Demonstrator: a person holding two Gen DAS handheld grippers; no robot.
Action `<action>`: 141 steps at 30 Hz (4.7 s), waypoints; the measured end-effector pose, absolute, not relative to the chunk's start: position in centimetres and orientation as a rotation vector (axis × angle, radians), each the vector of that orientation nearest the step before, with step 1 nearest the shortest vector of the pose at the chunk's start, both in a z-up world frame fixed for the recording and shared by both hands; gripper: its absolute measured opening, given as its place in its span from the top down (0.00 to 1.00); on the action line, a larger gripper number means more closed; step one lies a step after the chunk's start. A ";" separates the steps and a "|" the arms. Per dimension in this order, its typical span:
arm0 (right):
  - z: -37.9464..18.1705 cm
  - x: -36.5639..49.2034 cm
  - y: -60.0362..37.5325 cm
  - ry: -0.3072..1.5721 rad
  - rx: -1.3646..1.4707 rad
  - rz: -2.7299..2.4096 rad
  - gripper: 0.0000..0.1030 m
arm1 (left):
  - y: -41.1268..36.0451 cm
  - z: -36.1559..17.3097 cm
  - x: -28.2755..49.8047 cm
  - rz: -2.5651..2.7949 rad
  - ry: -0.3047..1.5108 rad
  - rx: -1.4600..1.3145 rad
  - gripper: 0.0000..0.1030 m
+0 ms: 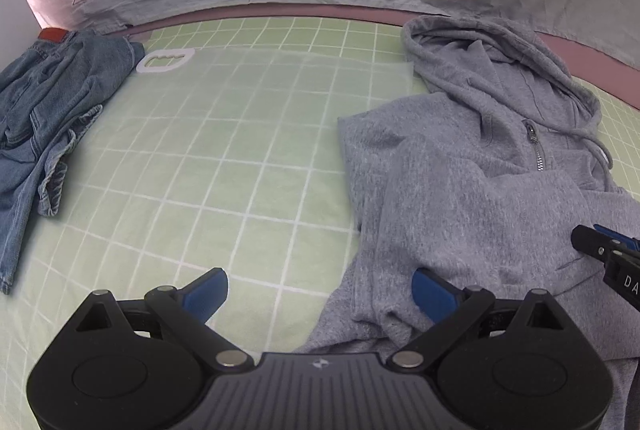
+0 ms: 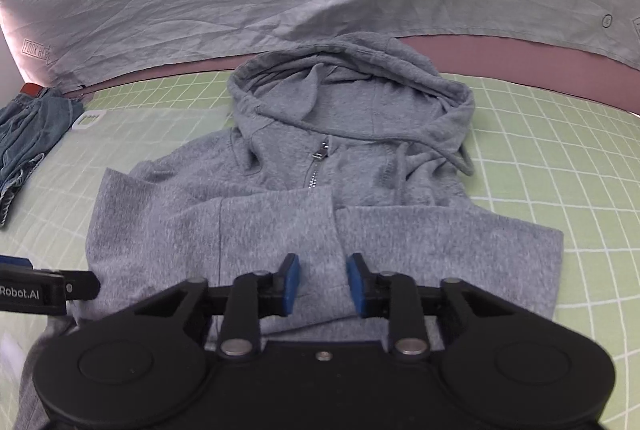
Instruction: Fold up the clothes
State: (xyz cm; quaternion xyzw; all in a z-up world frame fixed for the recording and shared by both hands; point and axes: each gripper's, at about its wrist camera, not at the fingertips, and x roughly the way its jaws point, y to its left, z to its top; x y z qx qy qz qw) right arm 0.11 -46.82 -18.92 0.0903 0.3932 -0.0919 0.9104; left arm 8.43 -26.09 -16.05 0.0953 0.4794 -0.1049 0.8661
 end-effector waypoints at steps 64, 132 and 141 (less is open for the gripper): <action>-20.3 13.4 -65.0 0.842 0.103 -0.548 0.00 | -37.2 -17.0 31.8 -0.231 0.977 0.145 0.03; -13.8 -10.0 -54.2 0.673 0.182 -0.544 0.00 | -27.6 -12.0 8.2 -0.234 0.901 0.215 0.02; -16.7 -8.5 -54.7 0.787 0.215 -0.521 0.00 | -28.0 -15.0 9.1 -0.202 1.004 0.249 0.02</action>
